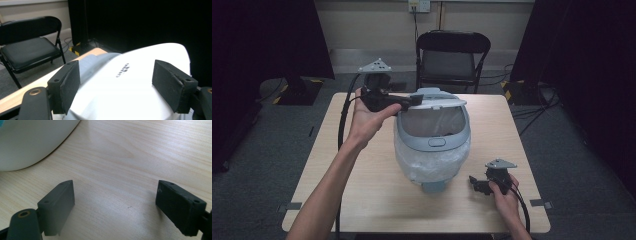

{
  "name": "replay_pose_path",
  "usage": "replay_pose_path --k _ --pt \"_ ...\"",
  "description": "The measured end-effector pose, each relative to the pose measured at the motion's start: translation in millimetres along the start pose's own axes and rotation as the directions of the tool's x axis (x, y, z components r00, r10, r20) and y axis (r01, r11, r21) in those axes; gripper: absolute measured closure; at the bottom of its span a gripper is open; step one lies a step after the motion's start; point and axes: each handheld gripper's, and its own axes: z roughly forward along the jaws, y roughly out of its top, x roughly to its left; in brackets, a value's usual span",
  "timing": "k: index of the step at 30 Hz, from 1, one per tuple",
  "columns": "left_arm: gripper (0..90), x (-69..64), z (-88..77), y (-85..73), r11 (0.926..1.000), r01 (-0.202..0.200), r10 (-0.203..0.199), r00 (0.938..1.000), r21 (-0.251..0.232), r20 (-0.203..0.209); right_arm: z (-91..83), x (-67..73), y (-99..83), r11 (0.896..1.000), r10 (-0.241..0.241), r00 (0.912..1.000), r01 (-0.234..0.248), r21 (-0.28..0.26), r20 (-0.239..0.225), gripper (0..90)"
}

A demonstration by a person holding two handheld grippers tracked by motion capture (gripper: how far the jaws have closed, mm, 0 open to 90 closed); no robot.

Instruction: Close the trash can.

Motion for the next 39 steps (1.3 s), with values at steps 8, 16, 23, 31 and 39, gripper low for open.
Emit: replay_pose_path --k 8,16,23,31,39 --pt "17.9 -17.9 13.0 -6.2 0.9977 -0.057 0.057 0.9983 0.035 0.015 0.0 0.0 0.0 1.000 0.000 1.0000 0.000 0.000 0.000 14.8" --pt "16.0 -26.2 24.8 -19.5 0.9971 -0.055 0.053 0.9978 0.053 0.040 0.0 0.0 0.0 1.000 0.000 1.0000 0.000 0.000 0.000 14.8" --pt "16.0 -36.7 36.8 -29.0 0.9891 -0.099 0.097 0.9951 0.110 0.022 0.0 0.0 0.0 1.000 0.000 1.0000 0.000 0.000 0.000 14.8" --pt "15.0 -39.6 34.9 -35.1 0.9900 -0.112 0.112 0.9937 0.085 0.006 0.0 0.0 0.0 1.000 0.000 1.0000 0.000 0.000 0.000 14.8" --pt "16.7 -45.1 38.2 -34.8 0.9768 -0.182 0.185 0.9824 0.114 -0.022 -0.2 0.5 -0.3 1.000 0.002 1.0000 -0.002 0.000 0.004 14.9"
